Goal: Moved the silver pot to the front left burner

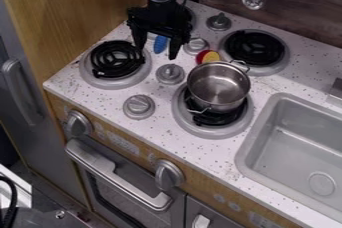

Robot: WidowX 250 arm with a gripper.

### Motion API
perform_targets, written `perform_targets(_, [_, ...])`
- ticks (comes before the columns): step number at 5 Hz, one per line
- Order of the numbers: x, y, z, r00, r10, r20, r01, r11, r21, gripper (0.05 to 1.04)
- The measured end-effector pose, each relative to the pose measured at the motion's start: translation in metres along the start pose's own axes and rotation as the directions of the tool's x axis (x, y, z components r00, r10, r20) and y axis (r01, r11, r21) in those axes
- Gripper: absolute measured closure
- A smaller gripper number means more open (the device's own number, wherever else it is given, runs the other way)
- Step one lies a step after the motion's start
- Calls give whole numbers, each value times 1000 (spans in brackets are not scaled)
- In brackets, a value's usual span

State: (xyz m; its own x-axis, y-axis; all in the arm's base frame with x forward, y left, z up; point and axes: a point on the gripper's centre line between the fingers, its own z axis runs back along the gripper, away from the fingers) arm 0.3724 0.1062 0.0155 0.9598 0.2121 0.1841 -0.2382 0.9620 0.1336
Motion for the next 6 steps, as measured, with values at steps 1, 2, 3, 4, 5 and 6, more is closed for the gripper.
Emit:
perform_targets(1, [-10,-2,-14,999,-3,-44,3,1000,-3,87])
perform_targets(2, [-22,-22,-7,999,-24,-41,22,999,-38,87])
perform_targets(3, [-20,-51,24,996,-74,42,77,995,-59,87])
perform_targets(4, [-23,-72,40,992,-96,88,104,990,-91,87])
perform_targets(5, [-33,-94,46,987,-123,103,136,983,-126,87])
perform_targets(6, [-42,-119,46,981,-151,124,171,971,-170,87])
